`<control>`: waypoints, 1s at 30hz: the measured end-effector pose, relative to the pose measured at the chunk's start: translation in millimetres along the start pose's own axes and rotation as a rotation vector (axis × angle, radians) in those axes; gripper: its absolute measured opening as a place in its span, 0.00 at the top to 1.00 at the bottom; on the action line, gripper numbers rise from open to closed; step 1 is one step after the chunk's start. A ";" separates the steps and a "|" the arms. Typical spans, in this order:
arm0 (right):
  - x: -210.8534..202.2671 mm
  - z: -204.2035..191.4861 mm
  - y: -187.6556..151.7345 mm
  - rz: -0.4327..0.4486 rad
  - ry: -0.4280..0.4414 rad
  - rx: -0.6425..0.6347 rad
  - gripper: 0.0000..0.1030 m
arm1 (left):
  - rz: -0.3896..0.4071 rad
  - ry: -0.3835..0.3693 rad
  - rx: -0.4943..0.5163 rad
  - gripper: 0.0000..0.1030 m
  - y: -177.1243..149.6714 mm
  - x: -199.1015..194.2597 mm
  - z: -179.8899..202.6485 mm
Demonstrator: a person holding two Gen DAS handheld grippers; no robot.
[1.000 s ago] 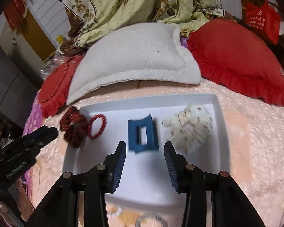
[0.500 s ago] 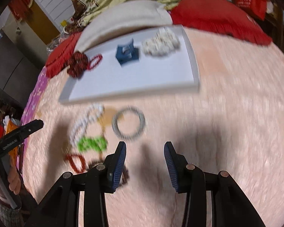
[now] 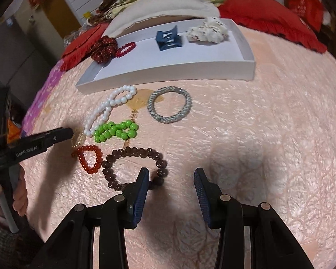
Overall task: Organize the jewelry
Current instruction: 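Move both tools back over the remaining bracelets, then grasp the gold coil hair tie with the left tool while the right tool grasps the brown bead bracelet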
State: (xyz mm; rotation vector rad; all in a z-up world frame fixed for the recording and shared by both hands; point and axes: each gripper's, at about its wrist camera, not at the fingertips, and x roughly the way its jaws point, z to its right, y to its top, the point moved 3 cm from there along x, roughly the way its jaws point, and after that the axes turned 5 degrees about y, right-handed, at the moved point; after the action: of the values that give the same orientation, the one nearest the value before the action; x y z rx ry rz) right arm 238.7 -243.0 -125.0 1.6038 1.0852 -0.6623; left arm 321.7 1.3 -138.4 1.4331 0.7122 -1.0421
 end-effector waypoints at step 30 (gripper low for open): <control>3.2 -39.3 -3.0 0.074 -0.069 -0.109 0.92 | 0.060 0.056 0.098 0.92 -11.3 -15.9 18.0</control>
State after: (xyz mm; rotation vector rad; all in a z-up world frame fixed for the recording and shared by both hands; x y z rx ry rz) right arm 233.4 -204.6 -117.1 1.5090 0.9907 -0.5948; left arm 301.5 -12.3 -127.9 1.5637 0.6617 -1.0056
